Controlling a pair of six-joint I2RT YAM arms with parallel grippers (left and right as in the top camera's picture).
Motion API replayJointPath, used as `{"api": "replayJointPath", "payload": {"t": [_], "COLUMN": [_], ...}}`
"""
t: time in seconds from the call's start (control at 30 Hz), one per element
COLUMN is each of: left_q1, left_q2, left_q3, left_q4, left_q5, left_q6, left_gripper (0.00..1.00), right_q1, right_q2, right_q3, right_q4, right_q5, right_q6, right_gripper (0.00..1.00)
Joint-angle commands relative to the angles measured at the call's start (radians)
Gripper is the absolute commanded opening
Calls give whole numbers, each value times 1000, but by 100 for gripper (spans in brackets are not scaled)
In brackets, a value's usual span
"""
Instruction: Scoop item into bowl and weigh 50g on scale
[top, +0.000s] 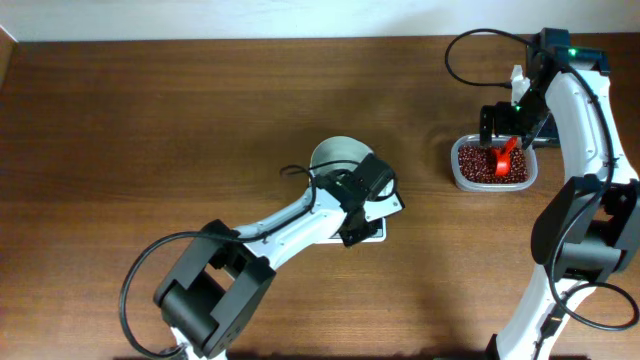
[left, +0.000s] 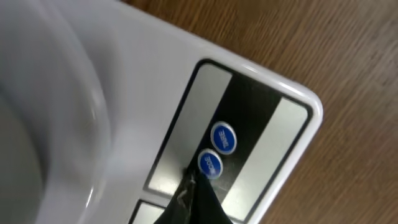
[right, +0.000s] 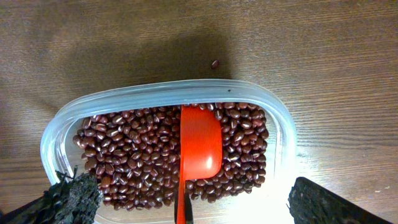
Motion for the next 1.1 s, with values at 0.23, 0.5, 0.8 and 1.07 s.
{"api": "replayJointPath", "payload": {"t": [0.23, 0.5, 0.8, 1.07], "left_q1": [-2, -1, -6, -30], "left_q2": [-114, -193, 4, 48], "left_q3": [26, 21, 21, 20], "left_q4": [-11, -28, -58, -73], "left_q5": [1, 3, -34, 19], "left_q6": [-44, -66, -6, 13], "left_gripper": [0, 0, 0, 0], "right_q1": [-2, -2, -2, -2], "right_q2": [-8, -8, -8, -8], "right_q3": [16, 16, 16, 16], "right_q4": [3, 3, 3, 3], "right_q5": [-2, -2, -2, -2], "right_q6": [6, 6, 6, 6], "right_gripper": [99, 99, 99, 99]}}
